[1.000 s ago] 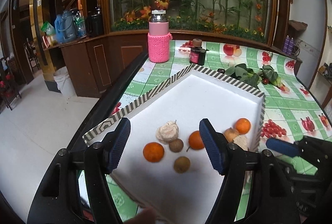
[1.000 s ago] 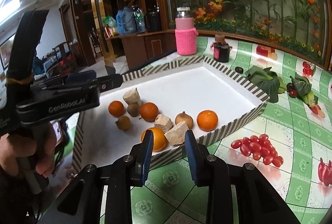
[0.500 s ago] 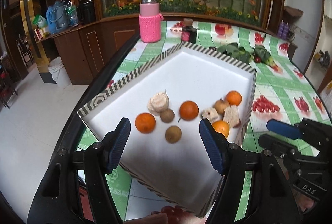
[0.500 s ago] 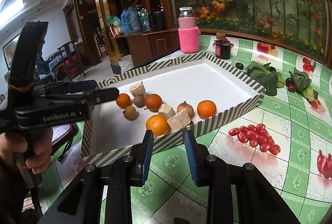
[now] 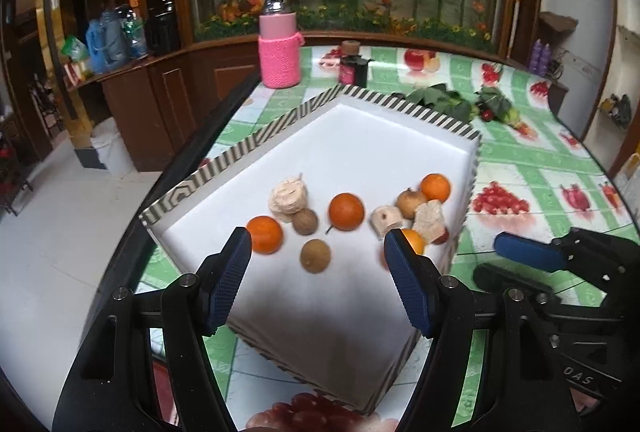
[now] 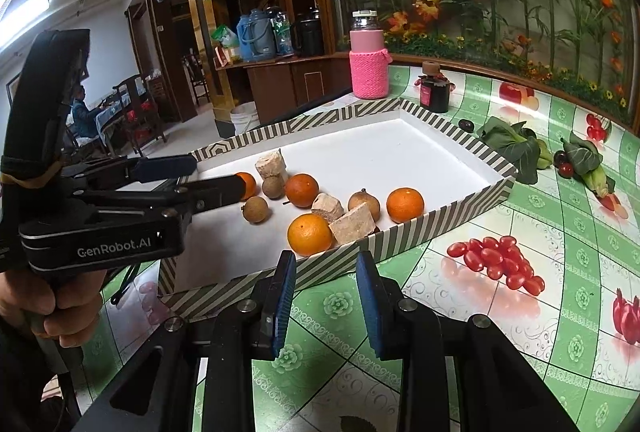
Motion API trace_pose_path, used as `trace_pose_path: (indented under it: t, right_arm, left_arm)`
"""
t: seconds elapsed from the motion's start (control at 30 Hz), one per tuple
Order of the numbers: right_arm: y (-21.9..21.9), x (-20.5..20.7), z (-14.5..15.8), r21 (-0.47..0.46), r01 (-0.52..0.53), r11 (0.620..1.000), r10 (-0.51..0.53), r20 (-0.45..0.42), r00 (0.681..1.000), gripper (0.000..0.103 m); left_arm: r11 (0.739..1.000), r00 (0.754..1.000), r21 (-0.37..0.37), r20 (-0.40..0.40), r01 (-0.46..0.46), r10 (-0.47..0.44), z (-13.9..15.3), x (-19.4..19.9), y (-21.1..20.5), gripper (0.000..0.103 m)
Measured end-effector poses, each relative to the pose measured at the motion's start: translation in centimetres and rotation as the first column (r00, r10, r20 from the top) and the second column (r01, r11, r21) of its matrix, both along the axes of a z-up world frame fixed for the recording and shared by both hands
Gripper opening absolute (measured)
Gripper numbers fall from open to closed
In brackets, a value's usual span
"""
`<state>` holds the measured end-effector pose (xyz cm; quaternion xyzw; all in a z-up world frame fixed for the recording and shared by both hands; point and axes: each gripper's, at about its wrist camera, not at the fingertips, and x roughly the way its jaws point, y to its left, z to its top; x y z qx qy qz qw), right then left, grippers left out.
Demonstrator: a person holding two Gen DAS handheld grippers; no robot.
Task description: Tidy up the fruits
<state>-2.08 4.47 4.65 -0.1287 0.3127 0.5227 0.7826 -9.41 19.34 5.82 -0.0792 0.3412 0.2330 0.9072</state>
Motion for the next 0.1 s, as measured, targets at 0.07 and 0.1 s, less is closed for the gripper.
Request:
trace_pose_path:
  t: [0.07,0.1]
  right_arm:
    - [0.00,0.06,0.00,0.000,0.002,1.000,-0.002,0.000,1.000,0.030]
    - [-0.02,0.06,-0.02,0.000,0.003,1.000,-0.003,0.000,1.000,0.030]
  left_arm:
    - [1.000,1.000,0.000,0.000,-0.006,0.006,-0.12,0.02,0.12,0.070]
    - [1.000,1.000,-0.001,-0.002,-0.009,0.009,-0.18,0.03,0.20,0.070]
